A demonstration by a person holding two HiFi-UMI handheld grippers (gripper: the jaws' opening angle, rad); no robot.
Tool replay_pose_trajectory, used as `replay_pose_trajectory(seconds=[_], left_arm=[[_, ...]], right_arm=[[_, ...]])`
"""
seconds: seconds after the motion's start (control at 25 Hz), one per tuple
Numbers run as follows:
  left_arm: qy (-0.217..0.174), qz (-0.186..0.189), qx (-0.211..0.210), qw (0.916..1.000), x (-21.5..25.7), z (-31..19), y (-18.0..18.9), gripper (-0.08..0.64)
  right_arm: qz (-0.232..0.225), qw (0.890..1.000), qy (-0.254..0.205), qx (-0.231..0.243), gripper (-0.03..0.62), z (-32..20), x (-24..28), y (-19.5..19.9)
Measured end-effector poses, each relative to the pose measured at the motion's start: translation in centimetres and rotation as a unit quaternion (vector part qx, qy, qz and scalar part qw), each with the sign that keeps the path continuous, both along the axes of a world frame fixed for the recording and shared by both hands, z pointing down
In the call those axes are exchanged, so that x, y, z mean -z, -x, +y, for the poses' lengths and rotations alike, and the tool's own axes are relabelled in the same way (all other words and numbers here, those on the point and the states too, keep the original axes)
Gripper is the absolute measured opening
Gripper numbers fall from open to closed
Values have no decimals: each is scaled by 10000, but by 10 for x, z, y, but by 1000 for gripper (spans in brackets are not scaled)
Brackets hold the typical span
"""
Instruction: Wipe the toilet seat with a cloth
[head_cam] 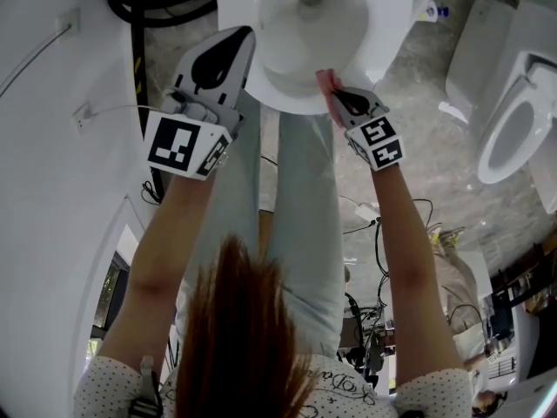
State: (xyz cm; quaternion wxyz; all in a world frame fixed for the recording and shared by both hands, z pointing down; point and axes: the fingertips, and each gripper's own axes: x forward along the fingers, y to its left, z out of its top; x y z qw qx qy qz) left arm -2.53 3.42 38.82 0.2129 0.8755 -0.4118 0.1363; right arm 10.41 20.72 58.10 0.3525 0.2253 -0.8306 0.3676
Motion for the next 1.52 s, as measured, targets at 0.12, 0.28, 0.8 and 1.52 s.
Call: replay_pose_trajectory(seconds=[0.12,0.28,0.8,1.52], left_arm=[[14,13,-36,10000,-1,0,3,5],[47,9,-35,10000,-5,-2,10,3],[67,-2,1,10000,-10,-10,39,3],[128,40,229,9996,-12,-18,78,3]], right_arm=[[55,9998,5,-193,20,5,0,6],[72,9991,-87,-419,20,9,1,14],[76,9996,-214,189,20,22,-4,80],[-82,9800,-568,1903,20,32,4,143]])
